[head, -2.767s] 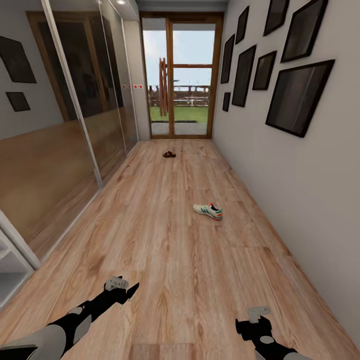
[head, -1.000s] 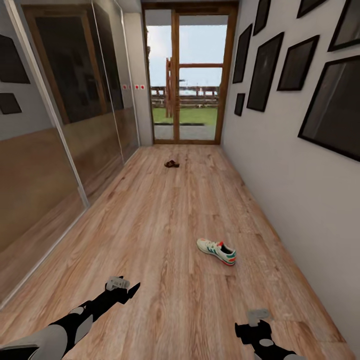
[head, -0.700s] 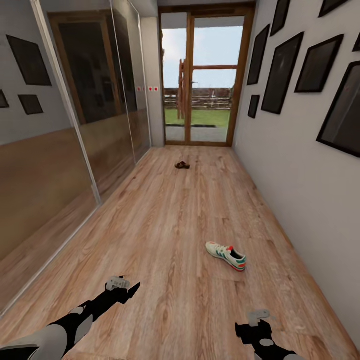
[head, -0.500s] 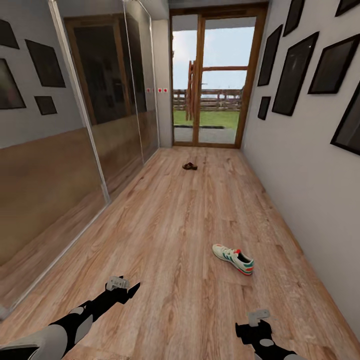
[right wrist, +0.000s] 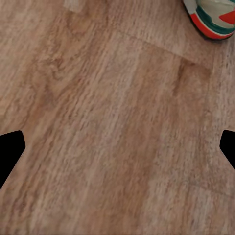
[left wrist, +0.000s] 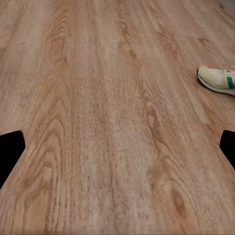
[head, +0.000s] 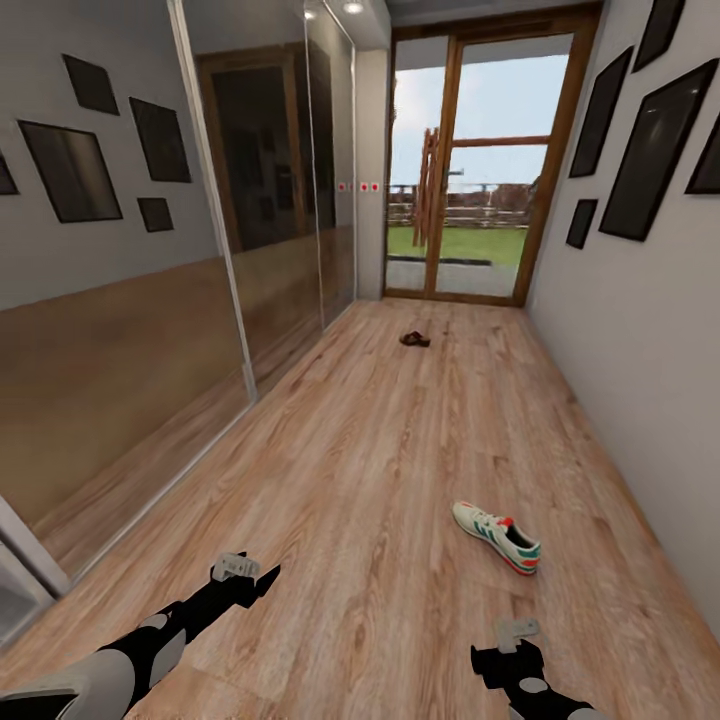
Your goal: Pick up the two gym shoes and the two sandals from the corridor floor and place them onto the hallstand (shoe rack) in the corridor, making sure they are on the rack and not on the floor. Arrange them so the two gym shoes are next to each other and the two sandals are next to each other.
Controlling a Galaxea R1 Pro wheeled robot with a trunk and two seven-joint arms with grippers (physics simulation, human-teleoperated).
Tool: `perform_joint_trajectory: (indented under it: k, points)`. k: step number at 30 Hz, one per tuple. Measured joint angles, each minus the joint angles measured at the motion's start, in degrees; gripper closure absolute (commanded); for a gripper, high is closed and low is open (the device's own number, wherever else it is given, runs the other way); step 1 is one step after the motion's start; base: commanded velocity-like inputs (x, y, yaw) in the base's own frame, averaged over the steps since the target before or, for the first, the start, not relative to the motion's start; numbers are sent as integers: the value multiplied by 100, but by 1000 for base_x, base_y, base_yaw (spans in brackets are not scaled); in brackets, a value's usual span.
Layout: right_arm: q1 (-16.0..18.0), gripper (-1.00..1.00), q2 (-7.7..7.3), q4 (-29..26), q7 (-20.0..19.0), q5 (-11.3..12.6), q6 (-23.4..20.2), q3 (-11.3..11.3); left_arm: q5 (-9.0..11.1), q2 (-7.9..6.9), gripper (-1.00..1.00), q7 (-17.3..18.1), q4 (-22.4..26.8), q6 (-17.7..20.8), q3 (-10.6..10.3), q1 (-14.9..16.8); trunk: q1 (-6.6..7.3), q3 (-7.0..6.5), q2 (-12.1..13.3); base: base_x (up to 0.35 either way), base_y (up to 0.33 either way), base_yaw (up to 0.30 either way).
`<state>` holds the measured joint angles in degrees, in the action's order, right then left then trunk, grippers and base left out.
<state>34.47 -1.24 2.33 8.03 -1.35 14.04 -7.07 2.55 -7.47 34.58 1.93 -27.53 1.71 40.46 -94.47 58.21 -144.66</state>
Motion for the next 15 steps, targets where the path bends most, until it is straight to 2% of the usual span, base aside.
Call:
perform_joint_trajectory:
  k: [10, 15]
  points:
    - [0, -100, 0, 1, 3, 0, 1, -1, 0, 0, -100, -1, 0, 1, 0, -1, 0, -55, 0, 0, -322, 265]
    - [0, -100, -1, 0, 2, 0, 1, -1, 0, 1, -100, -1, -1, 3, -1, 0, 0, -76, 0, 9, -345, 167]
